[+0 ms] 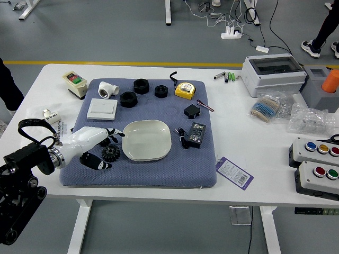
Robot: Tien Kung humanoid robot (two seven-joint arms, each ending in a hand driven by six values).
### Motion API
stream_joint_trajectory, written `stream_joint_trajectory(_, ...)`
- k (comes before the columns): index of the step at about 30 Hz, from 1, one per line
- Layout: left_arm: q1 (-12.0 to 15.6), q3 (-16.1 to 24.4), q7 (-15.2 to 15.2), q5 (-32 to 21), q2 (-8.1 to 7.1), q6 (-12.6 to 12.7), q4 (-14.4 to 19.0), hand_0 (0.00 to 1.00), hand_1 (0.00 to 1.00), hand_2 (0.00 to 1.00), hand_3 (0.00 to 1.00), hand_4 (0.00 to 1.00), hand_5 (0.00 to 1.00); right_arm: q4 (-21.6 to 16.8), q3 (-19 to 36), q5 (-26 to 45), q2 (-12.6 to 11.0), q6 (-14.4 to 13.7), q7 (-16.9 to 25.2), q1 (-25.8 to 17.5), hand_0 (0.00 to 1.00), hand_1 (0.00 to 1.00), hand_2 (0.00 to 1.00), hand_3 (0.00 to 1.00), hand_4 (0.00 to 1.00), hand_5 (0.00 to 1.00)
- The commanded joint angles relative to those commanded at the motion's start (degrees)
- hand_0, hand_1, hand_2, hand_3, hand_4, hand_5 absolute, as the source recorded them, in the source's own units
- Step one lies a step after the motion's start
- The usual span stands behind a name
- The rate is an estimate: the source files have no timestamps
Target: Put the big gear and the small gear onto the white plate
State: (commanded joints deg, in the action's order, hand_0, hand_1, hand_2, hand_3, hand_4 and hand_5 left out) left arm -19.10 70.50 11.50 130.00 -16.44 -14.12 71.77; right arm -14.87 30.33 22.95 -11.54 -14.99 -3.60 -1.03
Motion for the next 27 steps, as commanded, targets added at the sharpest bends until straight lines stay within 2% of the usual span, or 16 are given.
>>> stream_joint_trajectory(6,-0.37,-0.14,0.04,0.00,0.45,0.85,-1.13,0.628,0.650,0.716,0.825,0.896,0.063,-0.02,-0.06,0.04,-0.02,-0.03,0.04,-0.01,0.741,0.750,0.812,0.664,0.839,0.670)
stream_joint_trajectory(17,-0.68,-0.72,-0.71,0.00,0.57,0.24,-2.22,0.619,0.643,0.714,0.824,0.895,0.062,-0.05,-0.26,0.28,-0.04,-0.18,0.21,0.03,0.740,0.750,0.809,0.664,0.838,0.671)
stream_joint_trajectory(18,-0.69,-0.73,-0.72,0.00,0.58,0.23,-2.24,0.598,0.605,0.662,0.821,0.883,0.059,-0.05,-0.26,0.28,-0.04,-0.18,0.21,0.03,0.738,0.747,0.807,0.662,0.838,0.671)
stream_joint_trajectory(23,-0.54,-1.24,-0.72,0.00,0.62,0.97,-2.09,0.598,0.605,0.662,0.821,0.883,0.059,-0.05,-0.28,0.29,-0.03,-0.28,0.29,0.01,0.738,0.747,0.807,0.662,0.838,0.671)
stream_joint_trajectory(24,-0.53,-1.27,-0.71,0.00,0.62,1.08,-2.07,0.567,0.544,0.613,0.812,0.867,0.053,-0.05,-0.29,0.30,-0.03,-0.28,0.30,0.01,0.737,0.747,0.807,0.659,0.837,0.671)
stream_joint_trajectory(27,-0.62,-1.36,-0.85,0.00,0.77,2.02,-2.20,0.567,0.544,0.613,0.812,0.867,0.053,-0.06,-0.37,0.35,-0.05,-0.32,0.33,0.02,0.737,0.747,0.807,0.659,0.837,0.671)
